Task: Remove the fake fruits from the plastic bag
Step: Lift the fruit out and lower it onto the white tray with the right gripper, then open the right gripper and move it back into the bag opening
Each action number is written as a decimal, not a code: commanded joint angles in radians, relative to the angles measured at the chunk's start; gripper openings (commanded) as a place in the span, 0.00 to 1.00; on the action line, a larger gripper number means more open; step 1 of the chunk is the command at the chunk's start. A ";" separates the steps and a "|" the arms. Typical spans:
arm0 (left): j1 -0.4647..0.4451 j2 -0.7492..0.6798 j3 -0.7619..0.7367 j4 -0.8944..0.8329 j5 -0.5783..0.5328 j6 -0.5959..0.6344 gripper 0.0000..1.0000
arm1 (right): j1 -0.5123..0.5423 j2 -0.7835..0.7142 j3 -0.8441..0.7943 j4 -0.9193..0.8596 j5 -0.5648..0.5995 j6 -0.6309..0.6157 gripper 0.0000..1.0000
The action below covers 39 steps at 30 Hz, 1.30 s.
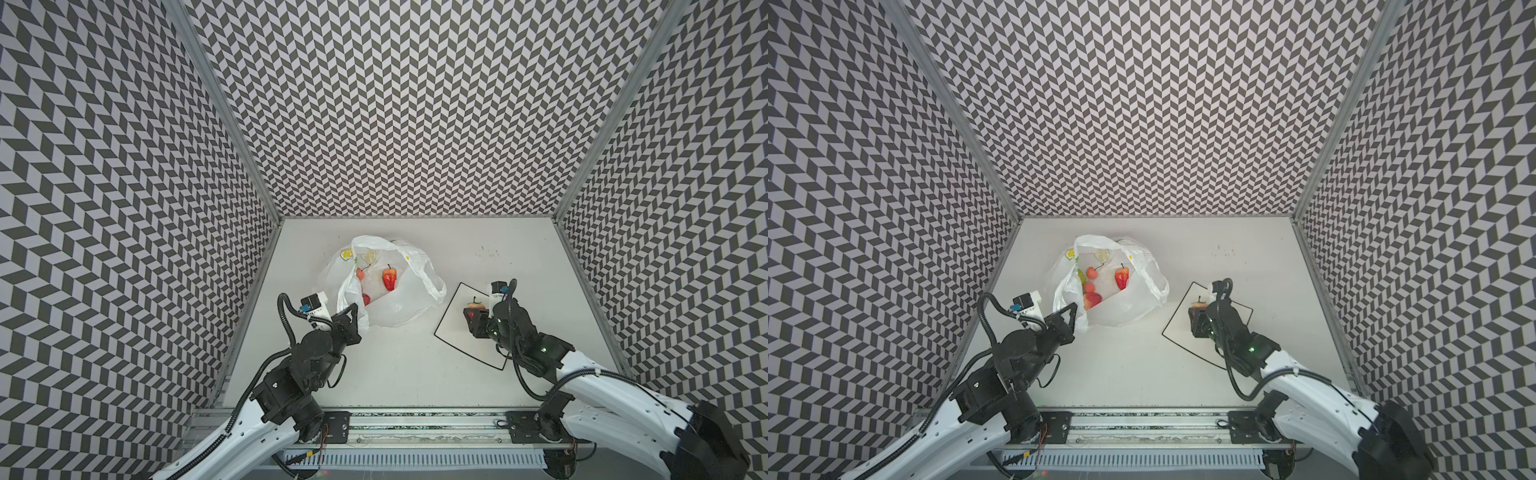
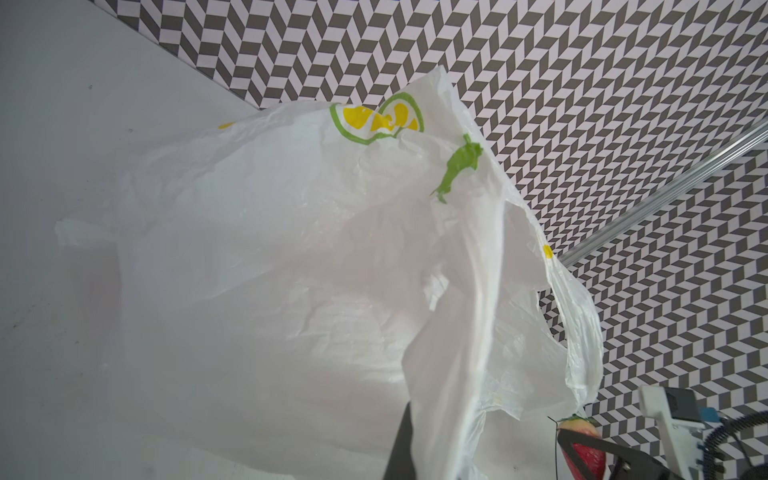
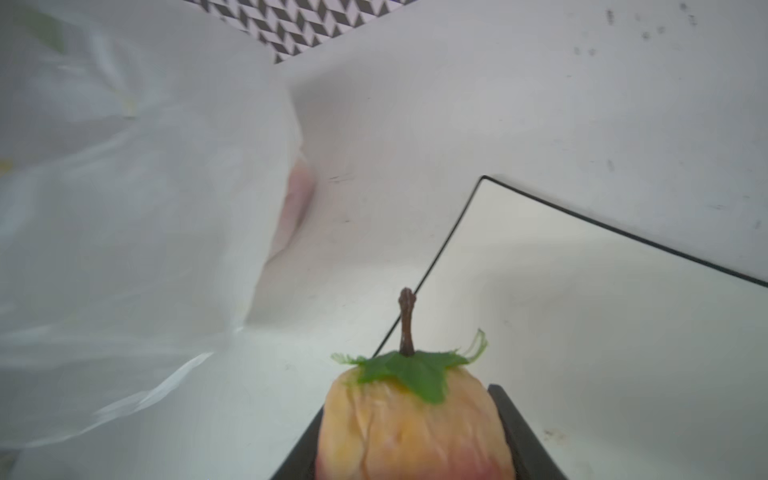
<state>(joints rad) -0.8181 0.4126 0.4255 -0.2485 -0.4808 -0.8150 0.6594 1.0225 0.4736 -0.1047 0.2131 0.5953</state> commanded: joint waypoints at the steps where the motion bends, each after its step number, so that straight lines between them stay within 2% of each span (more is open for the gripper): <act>1: -0.003 0.007 0.020 -0.008 -0.006 0.020 0.00 | -0.038 0.136 0.023 0.215 0.055 -0.019 0.44; 6: -0.004 0.003 0.029 -0.022 -0.004 0.027 0.00 | -0.069 0.393 0.134 0.247 0.082 -0.096 0.44; 9: -0.003 -0.004 0.027 -0.027 -0.004 0.027 0.00 | -0.079 0.491 0.163 0.296 0.091 -0.111 0.45; 18: -0.003 -0.021 0.027 -0.051 -0.013 0.022 0.00 | -0.106 0.643 0.225 0.340 0.135 -0.132 0.47; 22: -0.003 -0.022 0.030 -0.063 -0.018 0.018 0.00 | -0.116 0.666 0.233 0.338 0.145 -0.136 0.51; 30: -0.003 -0.035 0.036 -0.109 -0.033 -0.007 0.00 | -0.118 0.588 0.231 0.299 0.122 -0.144 0.73; 34: -0.004 -0.046 0.044 -0.146 -0.035 -0.012 0.00 | -0.121 0.452 0.214 0.236 0.099 -0.147 0.80; 39: -0.003 -0.048 0.048 -0.171 -0.022 -0.012 0.00 | -0.121 0.209 0.194 0.124 0.052 -0.145 0.80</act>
<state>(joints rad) -0.8181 0.3756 0.4446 -0.3775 -0.4850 -0.8097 0.5446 1.3445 0.6819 0.0685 0.2966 0.4519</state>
